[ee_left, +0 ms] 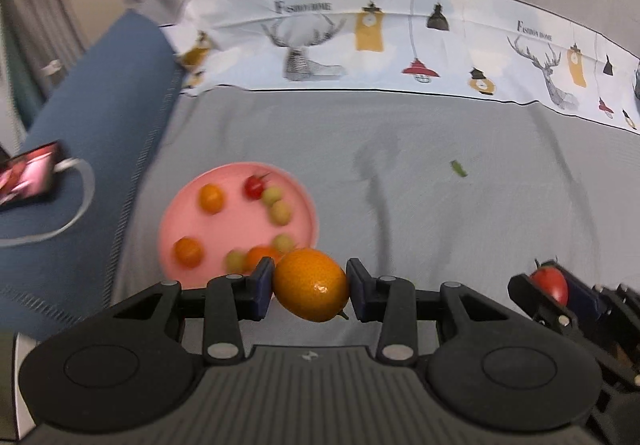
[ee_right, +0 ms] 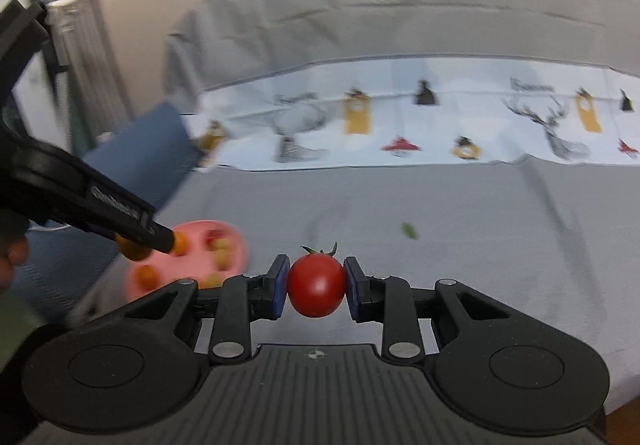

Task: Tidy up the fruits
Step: 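Carry the orange and cherry tomato over the pink plate with both grippers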

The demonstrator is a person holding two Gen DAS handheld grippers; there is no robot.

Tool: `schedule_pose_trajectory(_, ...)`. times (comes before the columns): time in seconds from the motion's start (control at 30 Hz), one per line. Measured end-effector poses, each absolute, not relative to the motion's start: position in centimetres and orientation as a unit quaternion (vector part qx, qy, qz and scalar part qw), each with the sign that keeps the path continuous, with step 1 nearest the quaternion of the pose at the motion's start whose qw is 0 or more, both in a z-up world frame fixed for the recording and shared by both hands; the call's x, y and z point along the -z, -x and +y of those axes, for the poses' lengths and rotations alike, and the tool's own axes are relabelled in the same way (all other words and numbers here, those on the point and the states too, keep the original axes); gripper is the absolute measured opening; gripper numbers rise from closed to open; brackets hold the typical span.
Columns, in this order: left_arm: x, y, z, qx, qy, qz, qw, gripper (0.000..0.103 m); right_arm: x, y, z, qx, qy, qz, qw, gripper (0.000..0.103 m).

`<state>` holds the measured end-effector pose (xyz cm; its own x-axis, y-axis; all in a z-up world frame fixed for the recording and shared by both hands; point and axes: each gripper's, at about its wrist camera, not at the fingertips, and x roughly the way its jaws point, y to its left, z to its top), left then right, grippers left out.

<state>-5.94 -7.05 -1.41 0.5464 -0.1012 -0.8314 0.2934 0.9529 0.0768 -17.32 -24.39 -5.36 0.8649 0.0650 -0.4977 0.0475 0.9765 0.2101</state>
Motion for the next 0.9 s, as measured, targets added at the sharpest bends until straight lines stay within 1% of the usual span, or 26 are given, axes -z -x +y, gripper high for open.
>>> schedule_pose_trajectory(0.2,0.4,10.5,-1.6,0.088,-0.076,0.457,0.882,0.043,3.0,20.5,-19.5,-0.057,-0.057,0.244,0.966,0.03)
schedule_pose_trajectory(0.37,0.2,13.7,1.6,0.073,-0.058,0.445,0.891,0.043,1.5,22.8,-17.5,-0.069,-0.03,0.227,0.971,0.03)
schedule_pose_trajectory(0.6,0.3,17.2,3.3,0.074,-0.055,0.431,0.897,0.043,0.5,24.9,-15.7,-0.082,-0.003,0.215,0.973,0.03)
schedule_pose_trajectory(0.9,0.3,17.5,3.6,0.079,-0.043,0.429,0.899,0.043,0.3,25.5,-15.1,-0.076,0.006,0.213,0.974,0.03)
